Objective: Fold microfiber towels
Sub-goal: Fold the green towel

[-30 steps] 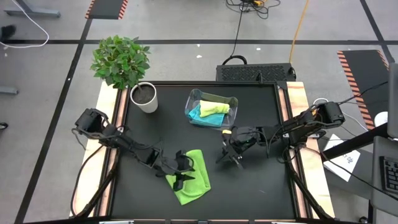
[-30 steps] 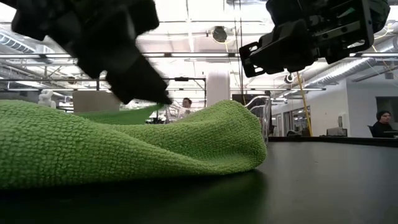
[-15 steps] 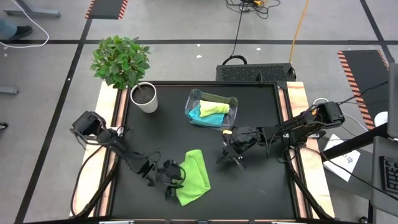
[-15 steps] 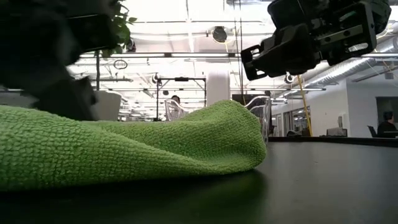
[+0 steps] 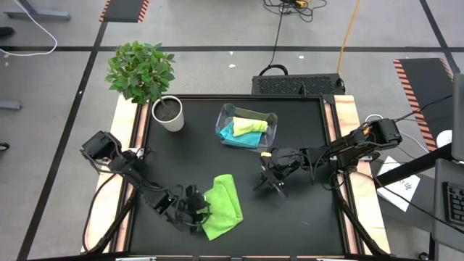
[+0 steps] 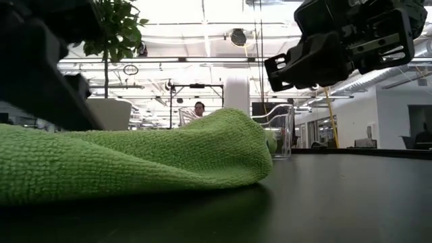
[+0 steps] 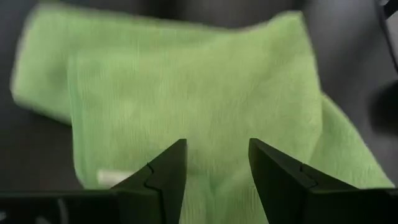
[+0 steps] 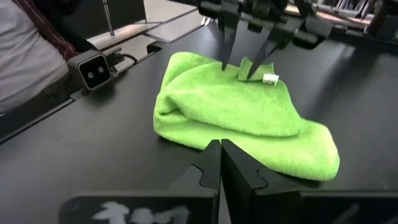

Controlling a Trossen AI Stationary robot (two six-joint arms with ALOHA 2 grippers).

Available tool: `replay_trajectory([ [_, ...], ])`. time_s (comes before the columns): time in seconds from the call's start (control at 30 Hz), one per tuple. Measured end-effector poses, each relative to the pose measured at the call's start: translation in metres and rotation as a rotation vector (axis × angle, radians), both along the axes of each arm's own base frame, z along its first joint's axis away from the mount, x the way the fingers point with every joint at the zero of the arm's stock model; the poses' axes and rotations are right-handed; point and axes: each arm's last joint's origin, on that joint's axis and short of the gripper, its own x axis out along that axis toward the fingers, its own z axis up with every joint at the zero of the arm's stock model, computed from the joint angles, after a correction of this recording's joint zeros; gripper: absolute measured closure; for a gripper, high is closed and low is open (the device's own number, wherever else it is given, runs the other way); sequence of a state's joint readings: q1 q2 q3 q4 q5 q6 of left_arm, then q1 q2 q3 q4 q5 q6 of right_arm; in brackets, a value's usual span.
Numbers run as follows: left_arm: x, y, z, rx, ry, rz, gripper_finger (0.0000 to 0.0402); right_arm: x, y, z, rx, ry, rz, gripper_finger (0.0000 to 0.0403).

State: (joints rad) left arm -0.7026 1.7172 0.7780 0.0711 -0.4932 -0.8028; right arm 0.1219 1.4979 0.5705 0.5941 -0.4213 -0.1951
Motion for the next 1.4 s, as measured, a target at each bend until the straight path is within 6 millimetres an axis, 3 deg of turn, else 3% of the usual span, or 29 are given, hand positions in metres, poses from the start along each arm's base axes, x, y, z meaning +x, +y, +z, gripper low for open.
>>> replay_trajectory([
  [0.2,0.005,-0.006,0.008,0.121,-0.117,-0.106,0.0227,-0.001,0.000,-0.002,-0.034,0.003,0.015,0.0401],
  [0.5,0.001,-0.015,0.012,0.083,-0.162,-0.126,0.0227,-0.001,0.003,-0.004,-0.058,-0.004,0.039,0.0401],
  [0.73,-0.011,-0.018,0.004,-0.010,-0.060,-0.039,0.0227,0.002,0.005,-0.017,-0.064,0.031,0.045,0.0401],
  [1.03,-0.032,-0.004,-0.013,-0.012,0.150,0.186,0.0227,0.011,0.006,-0.029,-0.036,-0.006,0.033,0.0401],
  [1.4,-0.038,-0.008,-0.012,0.047,0.118,0.191,0.0227,0.011,0.006,-0.032,-0.047,0.001,0.038,0.0401],
])
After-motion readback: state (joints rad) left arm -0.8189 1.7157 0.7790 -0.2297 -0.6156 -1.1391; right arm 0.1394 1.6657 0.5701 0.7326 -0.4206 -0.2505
